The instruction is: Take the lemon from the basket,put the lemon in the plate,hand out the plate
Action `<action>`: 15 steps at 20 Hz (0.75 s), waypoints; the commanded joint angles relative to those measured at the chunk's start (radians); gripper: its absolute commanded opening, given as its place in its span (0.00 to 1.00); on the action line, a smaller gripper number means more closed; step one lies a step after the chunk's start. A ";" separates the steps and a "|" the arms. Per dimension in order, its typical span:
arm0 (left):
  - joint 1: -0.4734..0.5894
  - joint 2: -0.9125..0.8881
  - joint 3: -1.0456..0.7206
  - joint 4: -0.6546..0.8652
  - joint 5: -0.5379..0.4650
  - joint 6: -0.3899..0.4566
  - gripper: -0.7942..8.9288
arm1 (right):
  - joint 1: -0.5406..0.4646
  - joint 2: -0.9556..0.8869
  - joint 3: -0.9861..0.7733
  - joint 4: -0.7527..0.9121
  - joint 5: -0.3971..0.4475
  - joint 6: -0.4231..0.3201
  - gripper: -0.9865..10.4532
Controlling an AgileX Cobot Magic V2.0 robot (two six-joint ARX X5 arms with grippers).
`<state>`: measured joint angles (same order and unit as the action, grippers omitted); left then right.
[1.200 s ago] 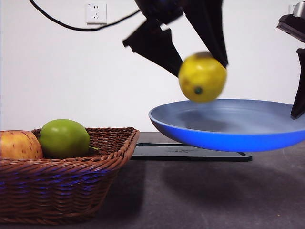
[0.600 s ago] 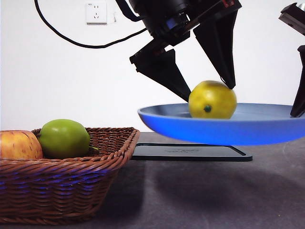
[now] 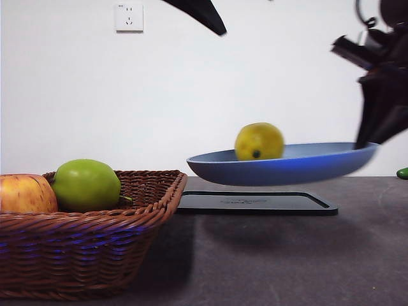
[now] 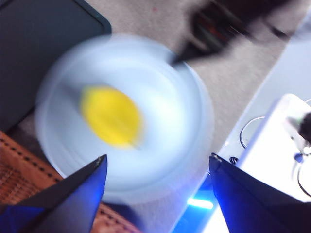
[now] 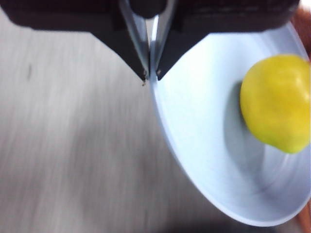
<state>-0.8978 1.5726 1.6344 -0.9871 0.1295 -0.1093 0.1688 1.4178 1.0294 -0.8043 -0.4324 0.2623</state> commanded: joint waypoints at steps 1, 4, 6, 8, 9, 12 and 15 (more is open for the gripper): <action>-0.011 -0.027 0.022 -0.024 0.003 0.016 0.45 | -0.009 0.117 0.143 0.018 -0.007 -0.015 0.09; -0.012 -0.052 0.022 -0.075 0.003 0.016 0.45 | -0.030 0.291 0.323 0.035 -0.006 -0.028 0.09; -0.012 -0.058 0.022 -0.111 0.003 0.016 0.45 | -0.045 0.399 0.426 0.057 -0.007 -0.027 0.09; -0.013 -0.058 0.022 -0.130 0.003 0.016 0.45 | -0.058 0.497 0.508 0.077 -0.008 -0.019 0.09; -0.013 -0.058 0.022 -0.130 0.002 0.013 0.45 | -0.064 0.540 0.538 0.089 -0.008 -0.015 0.09; -0.013 -0.058 0.022 -0.123 0.000 0.012 0.45 | -0.079 0.635 0.570 0.146 -0.013 0.007 0.09; -0.013 -0.058 0.022 -0.111 -0.008 0.012 0.45 | -0.090 0.679 0.570 0.146 -0.014 0.010 0.09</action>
<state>-0.8989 1.5017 1.6344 -1.1091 0.1230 -0.1047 0.0769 2.0869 1.5738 -0.6662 -0.4347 0.2661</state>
